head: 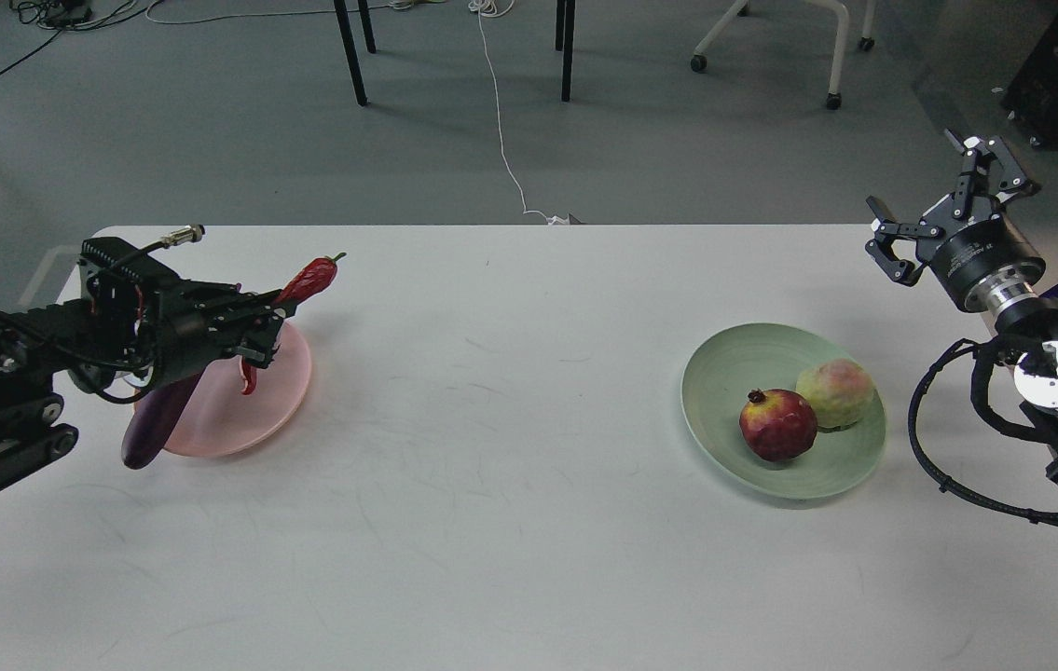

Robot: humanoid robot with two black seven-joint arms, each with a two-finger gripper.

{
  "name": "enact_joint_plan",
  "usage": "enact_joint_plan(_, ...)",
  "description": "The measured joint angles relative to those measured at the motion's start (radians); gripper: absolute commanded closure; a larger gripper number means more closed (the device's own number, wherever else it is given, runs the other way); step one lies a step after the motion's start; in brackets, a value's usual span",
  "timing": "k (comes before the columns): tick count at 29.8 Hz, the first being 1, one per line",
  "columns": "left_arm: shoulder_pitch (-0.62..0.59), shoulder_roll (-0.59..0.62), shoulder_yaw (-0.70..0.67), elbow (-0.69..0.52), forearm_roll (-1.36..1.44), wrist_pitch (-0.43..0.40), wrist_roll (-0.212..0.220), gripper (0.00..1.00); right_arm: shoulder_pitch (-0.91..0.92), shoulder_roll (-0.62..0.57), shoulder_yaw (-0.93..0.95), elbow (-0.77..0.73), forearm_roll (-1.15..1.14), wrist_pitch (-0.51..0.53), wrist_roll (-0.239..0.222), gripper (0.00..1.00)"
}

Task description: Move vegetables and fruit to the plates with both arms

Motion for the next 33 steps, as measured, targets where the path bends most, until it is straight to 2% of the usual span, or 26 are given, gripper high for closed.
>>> enact_joint_plan(4,0.055,0.025,0.001,0.0,-0.002,0.001,-0.004,0.62,-0.002,0.009,0.0,0.001,0.0,0.0,0.002,0.01)
enact_joint_plan(6,0.07,0.024,0.0,0.004,-0.002,0.003,-0.004,0.41,-0.002,0.01,-0.001,0.001,0.0,0.0,0.002,0.01)
enact_joint_plan(7,0.074,0.022,0.0,0.004,-0.003,0.003,-0.004,0.35,-0.002,0.01,-0.002,0.001,0.0,0.0,0.002,0.01)
enact_joint_plan(9,0.076,0.013,-0.003,0.007,-0.003,0.004,-0.002,0.31,-0.001,0.011,-0.003,0.001,0.0,0.0,0.002,0.01)
enact_joint_plan(15,0.057,-0.009,-0.028,0.021,-0.061,0.005,-0.003,0.1,0.005,0.01,-0.006,-0.002,0.0,0.0,0.002,0.01)
enact_joint_plan(21,0.004,-0.015,-0.106,0.034,-0.343,0.0,-0.006,0.03,0.031,0.01,0.01,-0.01,0.0,0.0,0.002,0.01)
enact_joint_plan(24,-0.004,-0.045,-0.192,0.037,-0.59,-0.001,-0.006,0.02,0.056,0.01,0.039,-0.013,0.0,-0.004,0.002,0.01)
enact_joint_plan(29,-0.004,-0.131,-0.339,0.054,-1.071,-0.002,-0.006,0.02,0.109,0.013,0.058,-0.026,0.0,-0.08,0.001,0.01)
enact_joint_plan(33,-0.002,-0.179,-0.431,0.082,-1.395,-0.01,-0.006,0.02,0.13,0.018,0.074,0.01,0.002,-0.073,0.016,0.01)
